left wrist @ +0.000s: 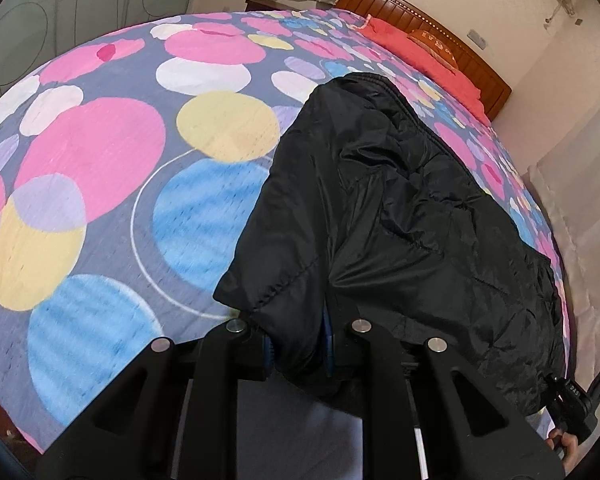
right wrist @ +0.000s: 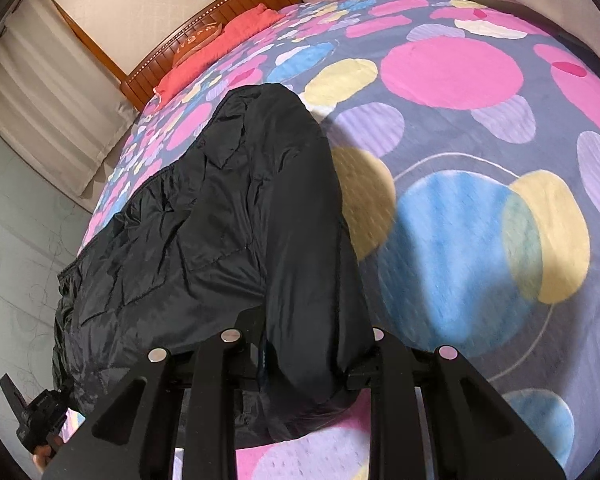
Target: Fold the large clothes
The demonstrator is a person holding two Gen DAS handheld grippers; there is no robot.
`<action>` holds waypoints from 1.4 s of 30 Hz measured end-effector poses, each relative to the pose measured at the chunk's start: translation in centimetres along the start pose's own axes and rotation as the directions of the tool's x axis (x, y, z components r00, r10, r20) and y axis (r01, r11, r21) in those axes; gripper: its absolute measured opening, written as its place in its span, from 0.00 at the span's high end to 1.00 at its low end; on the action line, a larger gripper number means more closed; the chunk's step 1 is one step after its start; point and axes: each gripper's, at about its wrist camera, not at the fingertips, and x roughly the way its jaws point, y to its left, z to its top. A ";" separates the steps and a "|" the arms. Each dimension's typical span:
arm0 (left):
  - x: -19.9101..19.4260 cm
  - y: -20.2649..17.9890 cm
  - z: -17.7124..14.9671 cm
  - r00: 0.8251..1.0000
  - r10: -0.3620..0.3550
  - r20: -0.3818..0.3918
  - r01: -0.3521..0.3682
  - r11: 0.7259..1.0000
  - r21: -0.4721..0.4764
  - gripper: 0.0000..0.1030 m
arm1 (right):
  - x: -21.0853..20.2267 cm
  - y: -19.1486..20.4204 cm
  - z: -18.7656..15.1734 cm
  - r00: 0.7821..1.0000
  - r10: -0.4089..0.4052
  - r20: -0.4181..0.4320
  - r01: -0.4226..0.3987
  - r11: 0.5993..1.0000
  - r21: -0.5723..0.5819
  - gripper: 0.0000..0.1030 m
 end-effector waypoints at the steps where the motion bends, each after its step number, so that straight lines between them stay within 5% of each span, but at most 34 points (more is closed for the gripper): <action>1: 0.2 0.0 -0.1 1.000 0.002 -0.002 -0.002 1.000 0.007 0.83 | 0.1 -0.1 0.0 1.000 0.000 0.000 0.000 1.000 0.002 0.76; 4: 0.7 0.0 -0.2 1.000 0.021 -0.013 -0.021 1.000 0.014 0.76 | 0.4 -0.1 0.2 1.000 -0.004 -0.001 0.004 1.000 0.006 0.75; 10: 0.5 0.3 -0.4 0.996 0.092 -0.018 -0.091 0.995 0.027 0.43 | -0.3 0.2 0.1 0.998 -0.055 0.002 0.055 0.998 -0.034 0.60; 14: -0.1 0.9 -0.3 0.994 0.102 -0.029 -0.101 0.995 0.025 0.37 | -1.6 -0.3 0.0 0.996 -0.090 0.014 0.090 0.995 -0.036 0.49; 18: -1.0 1.1 -0.2 0.991 0.128 -0.026 -0.127 0.990 0.054 0.33 | -4.1 0.0 0.0 0.984 -0.170 0.059 0.174 0.982 -0.074 0.47; 24: -2.3 1.3 -0.5 0.987 0.162 -0.010 -0.160 0.984 0.083 0.32 | -7.4 3.5 0.0 0.929 -0.309 0.204 0.349 0.915 -0.202 0.47; 31: -2.7 1.6 -0.5 0.984 0.176 0.006 -0.175 0.981 0.084 0.28 | -3.2 12.1 -1.3 0.966 -0.191 0.173 0.247 0.877 -0.411 0.47; 35: -2.9 1.6 -0.2 0.984 0.176 0.010 -0.176 0.981 0.076 0.28 | -0.2 17.0 -1.6 0.970 -0.166 0.179 0.235 0.837 -0.494 0.47; 42: -4.0 2.6 1.2 0.982 0.183 0.042 -0.185 0.981 0.054 0.27 | 6.8 19.8 -3.4 0.956 -0.268 0.122 0.290 0.778 -0.558 0.47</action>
